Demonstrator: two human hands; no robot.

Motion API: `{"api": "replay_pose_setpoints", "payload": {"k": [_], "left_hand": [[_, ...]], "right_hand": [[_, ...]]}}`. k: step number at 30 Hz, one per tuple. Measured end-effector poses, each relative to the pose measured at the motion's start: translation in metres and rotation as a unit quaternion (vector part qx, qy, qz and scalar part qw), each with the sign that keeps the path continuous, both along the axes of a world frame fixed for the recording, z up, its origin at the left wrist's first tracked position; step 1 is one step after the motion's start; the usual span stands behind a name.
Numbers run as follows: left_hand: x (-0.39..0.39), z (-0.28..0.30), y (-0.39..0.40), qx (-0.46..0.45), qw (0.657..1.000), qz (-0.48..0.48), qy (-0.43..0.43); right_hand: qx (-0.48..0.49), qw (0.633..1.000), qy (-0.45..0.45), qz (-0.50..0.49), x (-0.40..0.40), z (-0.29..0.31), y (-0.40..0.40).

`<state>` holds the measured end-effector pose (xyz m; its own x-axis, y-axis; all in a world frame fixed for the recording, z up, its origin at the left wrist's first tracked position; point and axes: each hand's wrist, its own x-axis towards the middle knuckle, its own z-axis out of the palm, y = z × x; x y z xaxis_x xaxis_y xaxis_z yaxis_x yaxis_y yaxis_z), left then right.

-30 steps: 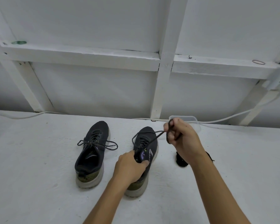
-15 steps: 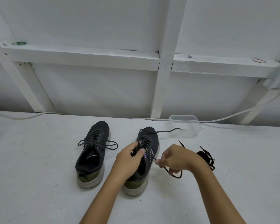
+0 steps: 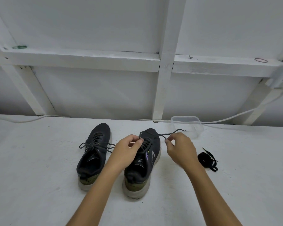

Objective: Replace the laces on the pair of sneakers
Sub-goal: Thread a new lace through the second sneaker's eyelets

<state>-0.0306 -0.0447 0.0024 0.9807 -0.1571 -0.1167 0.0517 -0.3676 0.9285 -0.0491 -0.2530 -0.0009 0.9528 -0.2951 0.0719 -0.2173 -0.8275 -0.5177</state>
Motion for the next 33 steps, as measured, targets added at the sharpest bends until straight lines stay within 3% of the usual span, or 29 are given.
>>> {"api": "replay_pose_setpoints", "payload": {"k": [3,7,12,14,16,20,24,33], "left_hand": [[0.002,0.000,0.000,-0.035,0.999,0.005,0.008],[0.002,0.000,0.002,-0.020,1.000,-0.001,0.012],[-0.002,-0.008,0.003,0.094,0.990,-0.100,-0.028],[-0.002,-0.010,-0.003,0.125,0.987,-0.061,-0.077],[0.000,-0.009,-0.007,0.111,0.990,-0.001,-0.090],[0.001,-0.006,-0.002,0.007,1.000,0.006,0.001],[0.001,-0.004,0.003,-0.031,0.999,0.000,0.017],[0.007,-0.005,0.003,-0.045,0.998,-0.014,0.037]], "right_hand": [[0.021,1.000,0.004,-0.006,-0.001,-0.007,-0.003],[0.191,0.976,-0.082,0.064,-0.009,0.004,-0.004],[0.261,0.938,-0.162,0.158,-0.011,0.031,0.007],[0.285,0.927,-0.172,0.172,-0.009,0.038,0.014],[0.263,0.934,-0.183,0.158,-0.006,0.037,0.021],[0.139,0.974,-0.166,0.064,-0.001,0.021,0.028],[0.082,0.982,-0.072,0.151,0.000,0.007,0.036],[0.165,0.981,-0.011,0.104,0.005,-0.004,0.052]]}}
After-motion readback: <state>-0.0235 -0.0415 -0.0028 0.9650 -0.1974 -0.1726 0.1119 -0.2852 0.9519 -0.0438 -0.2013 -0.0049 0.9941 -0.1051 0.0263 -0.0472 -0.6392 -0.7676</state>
